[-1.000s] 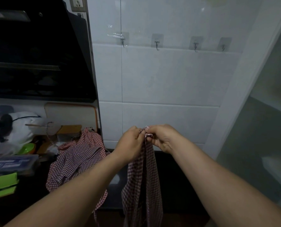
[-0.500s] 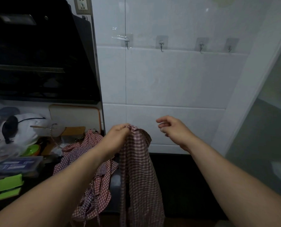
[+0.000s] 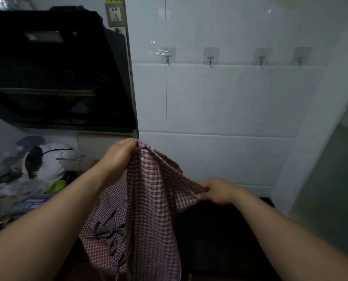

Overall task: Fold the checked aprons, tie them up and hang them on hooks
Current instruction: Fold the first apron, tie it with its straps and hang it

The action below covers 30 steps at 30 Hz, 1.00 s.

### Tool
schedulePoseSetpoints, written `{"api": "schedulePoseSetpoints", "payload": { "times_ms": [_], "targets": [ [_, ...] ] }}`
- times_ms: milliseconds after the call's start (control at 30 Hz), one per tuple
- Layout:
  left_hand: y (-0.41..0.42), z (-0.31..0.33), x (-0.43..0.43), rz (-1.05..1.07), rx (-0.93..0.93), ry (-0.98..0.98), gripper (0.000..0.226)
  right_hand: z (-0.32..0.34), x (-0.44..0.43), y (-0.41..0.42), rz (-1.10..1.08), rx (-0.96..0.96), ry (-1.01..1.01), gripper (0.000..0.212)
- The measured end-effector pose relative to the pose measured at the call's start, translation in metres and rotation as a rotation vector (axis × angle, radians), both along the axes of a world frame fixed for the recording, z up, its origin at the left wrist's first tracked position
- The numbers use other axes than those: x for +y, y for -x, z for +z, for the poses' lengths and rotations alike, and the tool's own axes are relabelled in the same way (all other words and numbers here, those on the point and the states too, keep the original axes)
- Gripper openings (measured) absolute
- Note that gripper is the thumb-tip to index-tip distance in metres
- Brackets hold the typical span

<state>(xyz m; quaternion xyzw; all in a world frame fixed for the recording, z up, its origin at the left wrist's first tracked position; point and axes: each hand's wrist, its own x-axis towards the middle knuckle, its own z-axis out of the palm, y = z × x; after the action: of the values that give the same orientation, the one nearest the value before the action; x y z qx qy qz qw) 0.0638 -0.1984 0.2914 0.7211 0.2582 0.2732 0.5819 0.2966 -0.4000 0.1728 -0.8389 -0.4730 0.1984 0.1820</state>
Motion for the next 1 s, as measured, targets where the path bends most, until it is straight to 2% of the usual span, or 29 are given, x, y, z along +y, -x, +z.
{"api": "schedulePoseSetpoints", "payload": {
  "times_ms": [100,167,267,400,500,600,700,767,867,933,1000],
  "targets": [
    [0.013,-0.016,0.027,0.099,0.053,-0.078,0.028,0.019,-0.019,-0.012,-0.105,-0.142,-0.095,0.023],
    [0.022,-0.027,0.038,0.131,0.084,-0.067,0.032,0.047,-0.028,-0.012,-0.18,-0.186,-0.315,0.033],
    [0.023,-0.034,0.042,0.14,0.058,0.023,0.031,0.087,-0.036,-0.005,-0.244,-0.178,-0.551,0.031],
    [0.013,-0.033,0.034,0.058,-0.042,0.136,0.03,0.105,-0.043,0.001,-0.278,-0.122,-0.61,0.024],
    [0.011,-0.036,0.026,0.0,-0.064,0.192,0.031,0.109,-0.052,0.003,-0.302,-0.009,-0.557,0.033],
    [0.009,-0.043,0.025,-0.039,-0.079,0.249,0.033,0.11,-0.062,0.001,-0.273,-0.066,-0.466,0.017],
    [0.008,-0.049,0.026,-0.018,-0.083,0.25,0.03,0.108,-0.072,-0.002,-0.332,-0.093,-0.551,0.011],
    [0.007,-0.051,0.026,0.004,-0.088,0.217,0.027,0.106,-0.073,-0.001,-0.346,0.006,-0.65,0.014],
    [-0.001,-0.052,0.028,0.062,-0.153,0.213,0.024,0.109,-0.069,0.006,-0.327,0.286,-0.759,0.01],
    [-0.006,-0.052,0.03,0.064,-0.175,0.227,0.023,0.111,-0.068,0.012,-0.28,0.385,-0.666,0.012],
    [-0.01,-0.053,0.032,0.066,-0.173,0.24,0.024,0.107,-0.068,0.017,-0.237,0.353,-0.56,0.017]
  ]
}}
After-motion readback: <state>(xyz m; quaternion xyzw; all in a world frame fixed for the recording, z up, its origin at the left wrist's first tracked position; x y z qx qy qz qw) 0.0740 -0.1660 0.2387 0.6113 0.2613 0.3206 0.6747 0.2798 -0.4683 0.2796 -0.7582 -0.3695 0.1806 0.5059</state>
